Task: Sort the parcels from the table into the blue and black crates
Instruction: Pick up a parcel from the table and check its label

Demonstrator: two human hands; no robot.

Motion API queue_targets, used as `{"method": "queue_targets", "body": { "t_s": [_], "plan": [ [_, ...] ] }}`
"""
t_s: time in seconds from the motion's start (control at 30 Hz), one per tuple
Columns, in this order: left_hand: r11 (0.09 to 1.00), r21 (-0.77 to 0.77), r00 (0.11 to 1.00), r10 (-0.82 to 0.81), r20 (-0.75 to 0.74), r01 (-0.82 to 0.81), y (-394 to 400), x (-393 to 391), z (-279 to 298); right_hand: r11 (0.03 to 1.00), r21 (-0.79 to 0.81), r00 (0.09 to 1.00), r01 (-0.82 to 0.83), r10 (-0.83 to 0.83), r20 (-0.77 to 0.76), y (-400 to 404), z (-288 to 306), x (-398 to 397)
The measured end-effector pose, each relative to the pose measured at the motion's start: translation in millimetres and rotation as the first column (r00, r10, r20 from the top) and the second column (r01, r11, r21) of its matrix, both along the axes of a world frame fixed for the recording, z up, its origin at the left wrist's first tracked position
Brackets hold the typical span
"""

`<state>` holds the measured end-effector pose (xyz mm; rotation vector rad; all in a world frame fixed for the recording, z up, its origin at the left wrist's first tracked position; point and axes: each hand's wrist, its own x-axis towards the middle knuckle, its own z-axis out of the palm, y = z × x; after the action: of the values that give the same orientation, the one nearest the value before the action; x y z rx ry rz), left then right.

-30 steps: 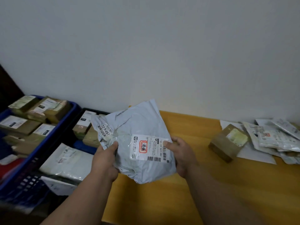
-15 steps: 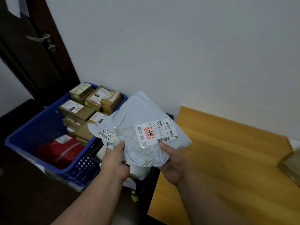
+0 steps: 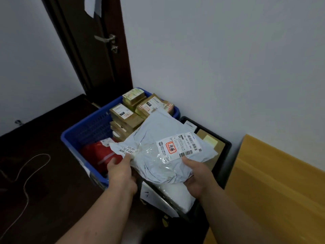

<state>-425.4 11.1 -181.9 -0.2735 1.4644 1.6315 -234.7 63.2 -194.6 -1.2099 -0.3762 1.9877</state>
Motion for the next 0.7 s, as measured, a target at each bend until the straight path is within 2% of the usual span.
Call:
{"method": "queue_targets", "body": {
  "t_s": [0.17, 0.33, 0.5, 0.7],
  "plan": [
    [0.997, -0.071, 0.999, -0.013, -0.045, 0.009, -12, -65, -13, 0.996, -0.086, 0.989, 0.011, 0.001, 0.145, 4, -12, -57],
    [0.976, -0.139, 0.983, -0.178, -0.051, 0.17, -4, -150, -32, 0.984, -0.155, 0.979, 0.087, -0.056, 0.197, 12, -35, -139],
    [0.944, -0.234, 0.966, -0.251, -0.053, 0.233, -7, -236, -52, 0.968, -0.235, 0.964, 0.092, -0.028, 0.263, 5, -61, -225],
    [0.907, -0.294, 0.942, -0.331, -0.054, 0.302, 7, -279, -70, 0.963, -0.247, 0.908, 0.111, 0.003, 0.418, 25, -81, -276]
  ]
}}
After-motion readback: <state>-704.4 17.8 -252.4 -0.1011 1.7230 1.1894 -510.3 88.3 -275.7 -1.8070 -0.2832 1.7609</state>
